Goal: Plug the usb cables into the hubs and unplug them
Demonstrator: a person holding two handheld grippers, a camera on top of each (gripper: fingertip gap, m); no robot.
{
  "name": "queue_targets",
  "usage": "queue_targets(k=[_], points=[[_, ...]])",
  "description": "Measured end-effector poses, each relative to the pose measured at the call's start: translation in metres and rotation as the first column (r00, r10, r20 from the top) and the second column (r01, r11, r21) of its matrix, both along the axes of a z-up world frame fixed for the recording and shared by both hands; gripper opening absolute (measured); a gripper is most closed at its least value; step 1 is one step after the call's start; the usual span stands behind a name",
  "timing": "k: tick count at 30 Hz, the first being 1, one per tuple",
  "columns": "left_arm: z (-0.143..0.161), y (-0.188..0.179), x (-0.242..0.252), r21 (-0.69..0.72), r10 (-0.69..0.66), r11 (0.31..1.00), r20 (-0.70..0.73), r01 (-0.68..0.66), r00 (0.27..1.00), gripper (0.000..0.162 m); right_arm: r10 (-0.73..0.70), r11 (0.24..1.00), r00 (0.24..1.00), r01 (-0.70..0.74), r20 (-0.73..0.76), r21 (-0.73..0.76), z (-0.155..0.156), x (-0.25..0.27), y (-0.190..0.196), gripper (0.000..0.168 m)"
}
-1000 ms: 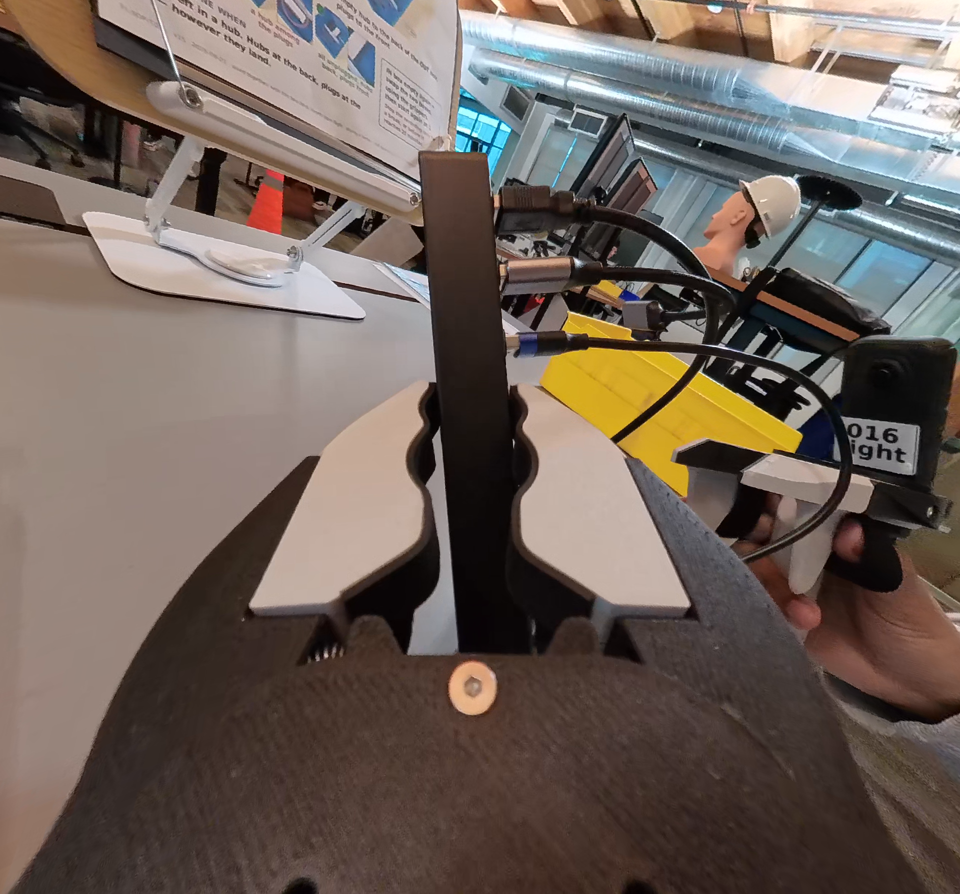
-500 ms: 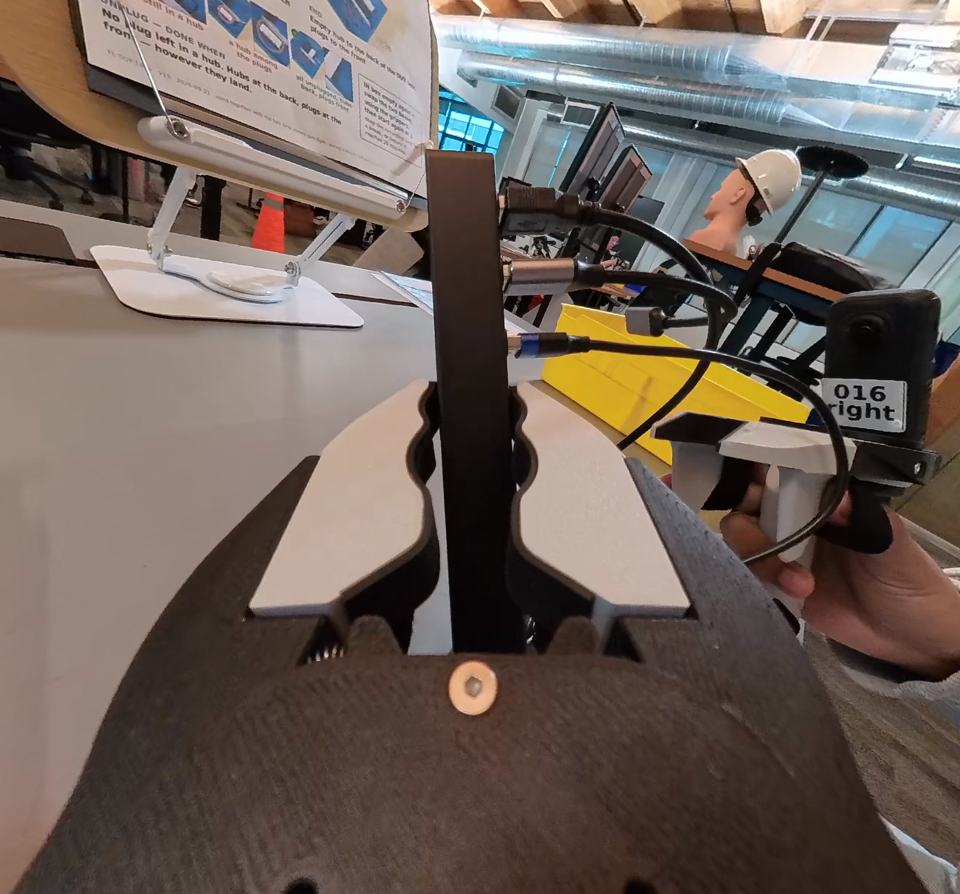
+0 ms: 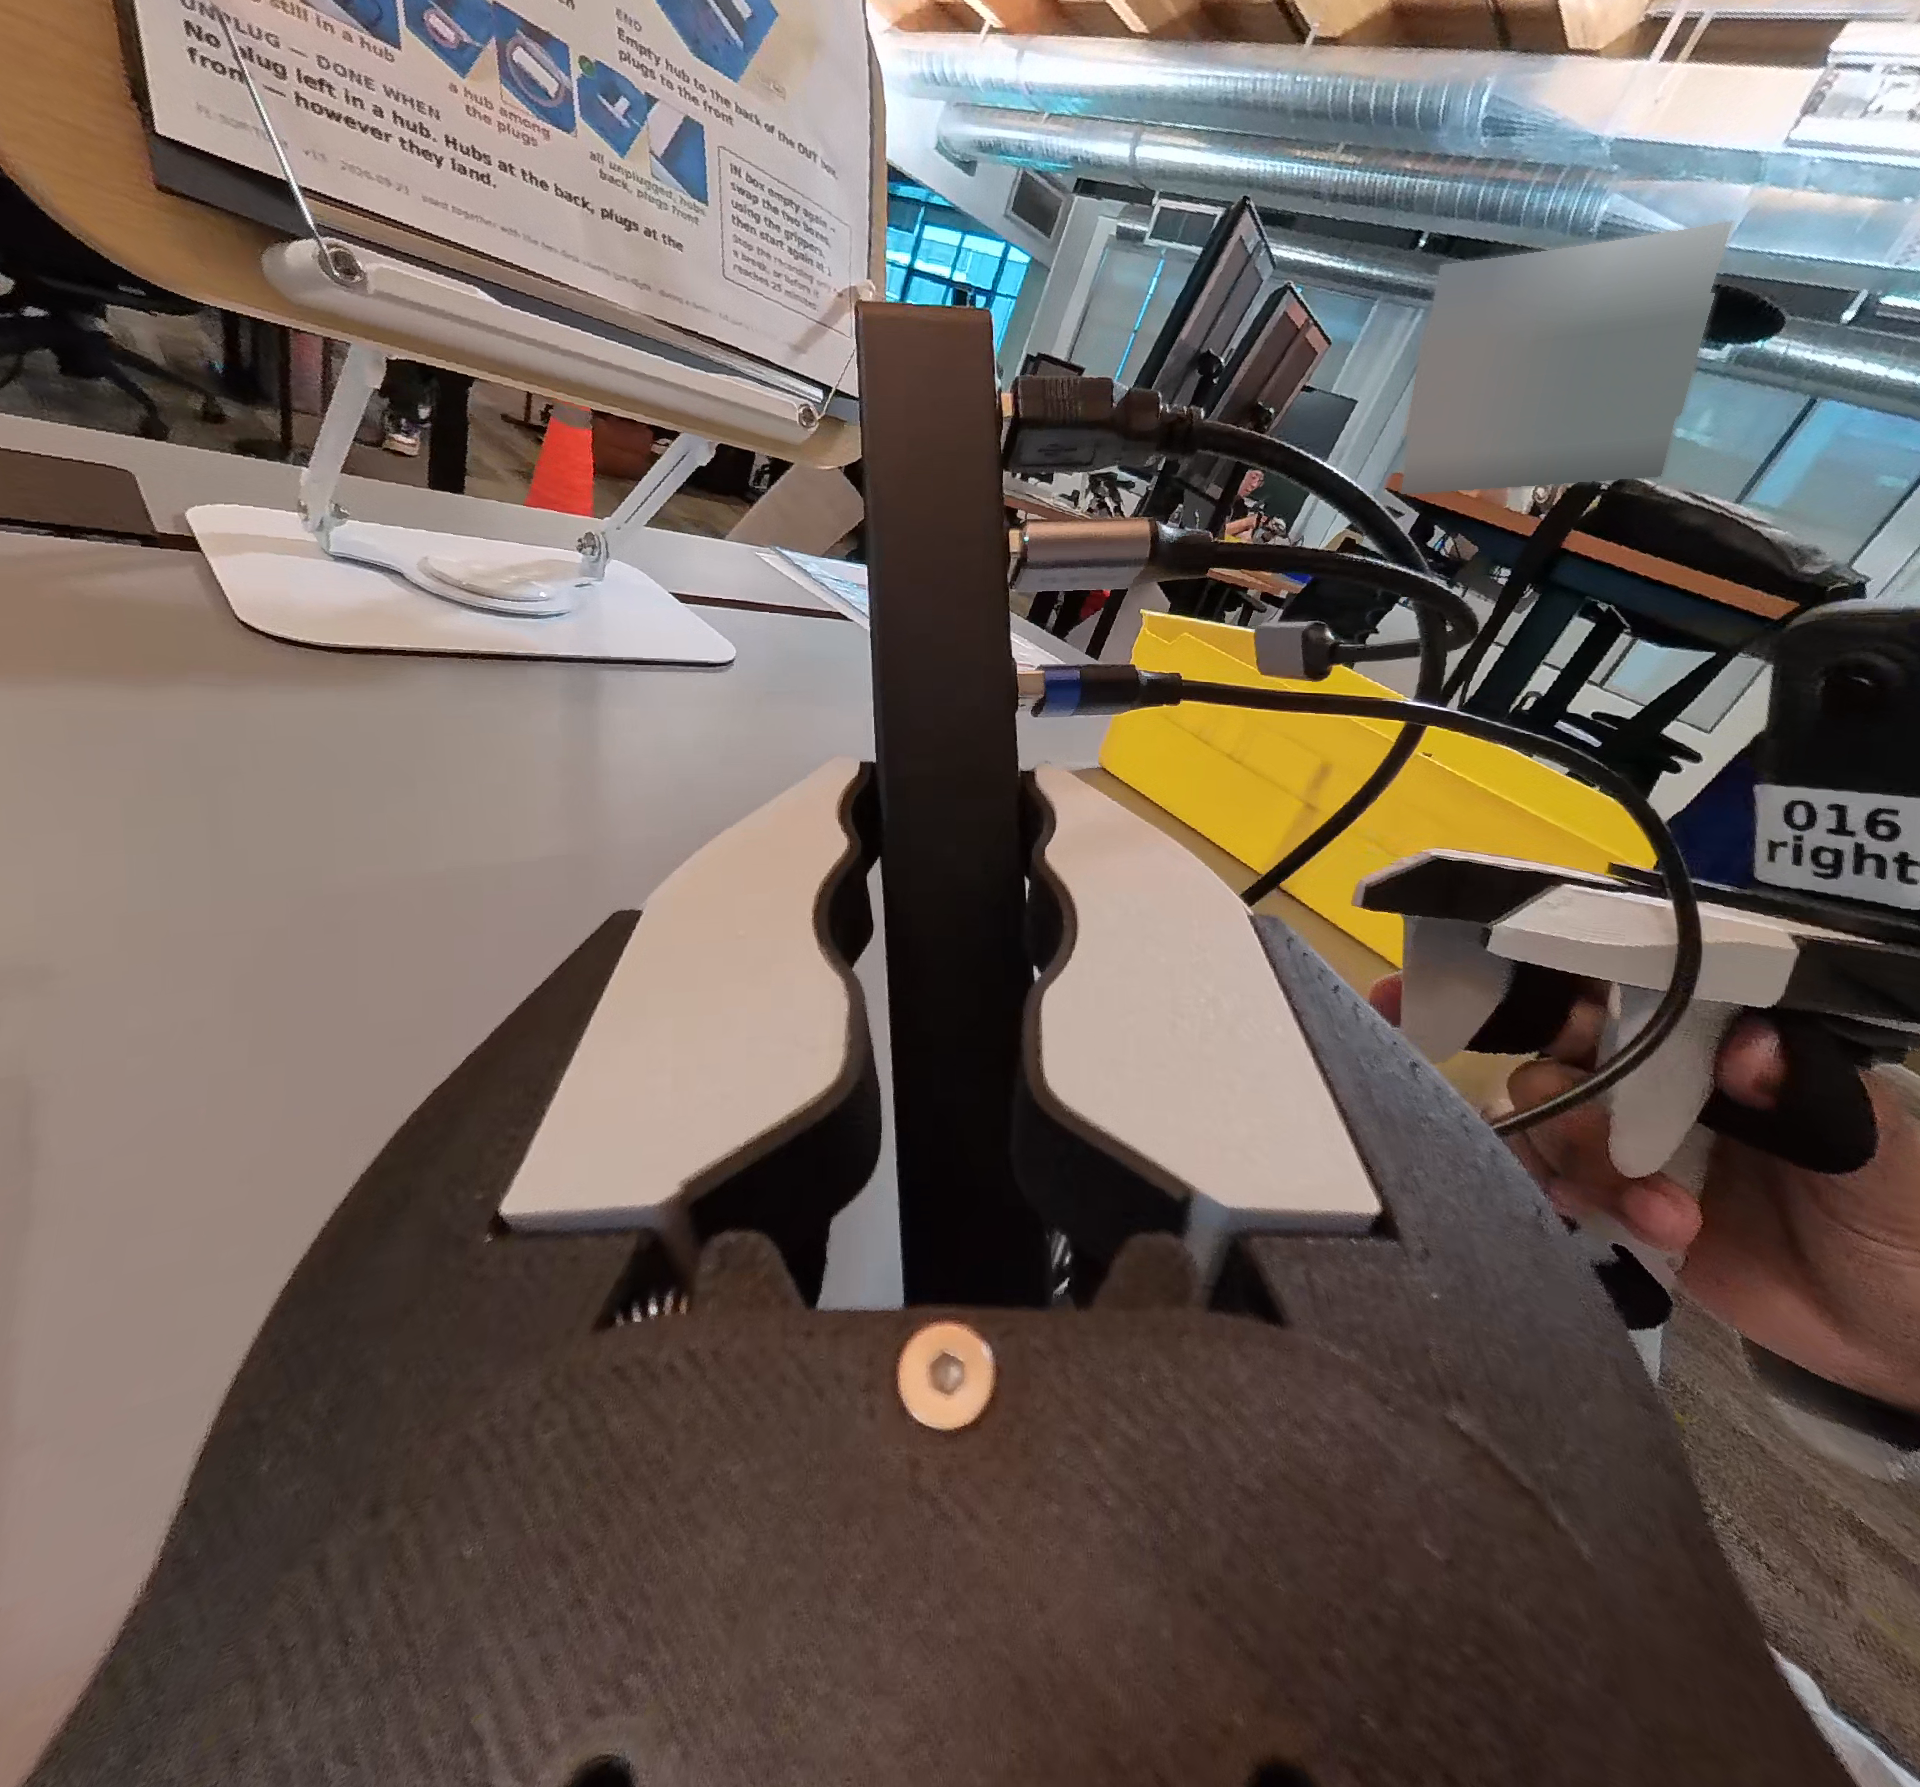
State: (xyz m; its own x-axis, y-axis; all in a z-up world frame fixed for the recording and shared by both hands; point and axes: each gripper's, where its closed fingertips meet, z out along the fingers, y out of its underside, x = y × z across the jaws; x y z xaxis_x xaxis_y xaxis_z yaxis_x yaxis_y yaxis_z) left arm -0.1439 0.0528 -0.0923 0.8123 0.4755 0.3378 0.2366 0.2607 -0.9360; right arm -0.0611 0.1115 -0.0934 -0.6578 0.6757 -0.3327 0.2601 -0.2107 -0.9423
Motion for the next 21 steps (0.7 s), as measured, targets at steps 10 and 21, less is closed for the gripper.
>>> queue_targets(k=[10, 21], points=[[0.000, 0.000, 0.001, -0.009, 0.015, 1.000, -0.009, -0.015, 1.000, 0.027, -0.004, 1.000, 1.000, 0.004, -0.029, 0.022, 0.003, 0.002, -0.001, 0.028], [0.007, -0.018, 0.006, -0.081, 0.101, 0.990, -0.124, -0.111, 0.987, 0.026, -0.090, 0.996, 0.985, 0.092, -0.147, 0.010, 0.020, -0.004, 0.000, 0.023]])
